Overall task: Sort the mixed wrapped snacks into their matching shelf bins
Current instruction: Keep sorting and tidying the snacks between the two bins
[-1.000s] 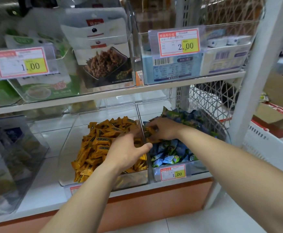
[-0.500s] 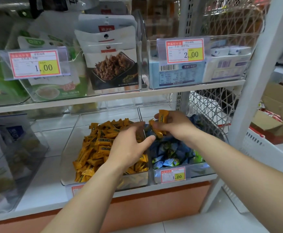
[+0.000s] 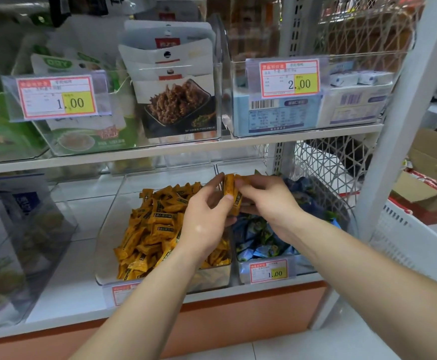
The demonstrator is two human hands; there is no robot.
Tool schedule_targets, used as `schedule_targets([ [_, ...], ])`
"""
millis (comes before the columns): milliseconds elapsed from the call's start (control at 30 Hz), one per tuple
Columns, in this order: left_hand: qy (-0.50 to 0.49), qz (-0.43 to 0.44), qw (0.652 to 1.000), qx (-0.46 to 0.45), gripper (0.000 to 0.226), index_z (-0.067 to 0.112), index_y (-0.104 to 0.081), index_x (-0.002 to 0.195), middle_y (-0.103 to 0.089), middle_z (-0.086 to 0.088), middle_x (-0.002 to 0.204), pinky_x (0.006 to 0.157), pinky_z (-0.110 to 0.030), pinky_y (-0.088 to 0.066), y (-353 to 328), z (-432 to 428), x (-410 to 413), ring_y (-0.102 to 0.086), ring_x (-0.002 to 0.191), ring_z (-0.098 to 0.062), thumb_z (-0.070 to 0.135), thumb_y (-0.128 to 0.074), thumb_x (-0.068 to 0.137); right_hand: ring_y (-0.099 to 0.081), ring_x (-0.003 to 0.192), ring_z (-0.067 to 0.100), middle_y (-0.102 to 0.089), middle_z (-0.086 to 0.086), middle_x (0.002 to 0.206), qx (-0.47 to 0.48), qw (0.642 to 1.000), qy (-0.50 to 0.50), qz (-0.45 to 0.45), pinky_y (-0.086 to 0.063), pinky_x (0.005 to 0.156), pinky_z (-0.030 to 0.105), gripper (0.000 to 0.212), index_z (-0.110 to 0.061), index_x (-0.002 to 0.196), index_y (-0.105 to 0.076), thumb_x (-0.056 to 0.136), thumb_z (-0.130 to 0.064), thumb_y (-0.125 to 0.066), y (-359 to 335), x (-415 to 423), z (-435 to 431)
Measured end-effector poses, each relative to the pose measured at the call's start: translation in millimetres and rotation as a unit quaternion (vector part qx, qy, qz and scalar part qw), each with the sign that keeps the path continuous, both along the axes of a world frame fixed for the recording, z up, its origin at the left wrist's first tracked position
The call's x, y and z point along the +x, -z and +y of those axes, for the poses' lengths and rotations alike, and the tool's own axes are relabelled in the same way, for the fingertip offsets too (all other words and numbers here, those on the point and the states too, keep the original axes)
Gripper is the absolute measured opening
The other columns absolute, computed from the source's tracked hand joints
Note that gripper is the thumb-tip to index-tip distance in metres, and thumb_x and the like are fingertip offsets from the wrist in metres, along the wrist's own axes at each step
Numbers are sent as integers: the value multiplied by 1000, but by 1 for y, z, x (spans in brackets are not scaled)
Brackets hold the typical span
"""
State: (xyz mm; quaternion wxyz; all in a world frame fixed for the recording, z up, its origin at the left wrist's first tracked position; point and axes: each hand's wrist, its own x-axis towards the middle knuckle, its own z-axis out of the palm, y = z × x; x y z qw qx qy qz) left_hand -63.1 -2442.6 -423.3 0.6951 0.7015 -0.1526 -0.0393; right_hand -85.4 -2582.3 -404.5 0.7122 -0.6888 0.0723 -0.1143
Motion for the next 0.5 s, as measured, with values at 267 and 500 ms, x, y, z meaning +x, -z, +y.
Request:
schedule_targets([
  [267, -17, -6, 999, -28, 42, 37, -58, 135, -71, 28, 93, 64, -19, -55, -4, 11, 10, -69, 85, 2, 22, -63, 96, -74, 80, 24, -75, 11, 84, 26, 1000, -11, -10, -57, 64, 22, 7, -6, 93, -72, 90, -13, -72, -5, 6, 1],
  [500, -117, -110, 971, 178, 31, 36, -71, 115, -71, 16, 105, 85, -22, -54, 6, 53, 39, -66, 99, -6, 25, -73, 86, -66, 83, 5, -71, -16, 91, -160, 987, 6, 5, -52, 69, 17, 9, -34, 94, -73, 94, -29, -65, -7, 25, -26],
])
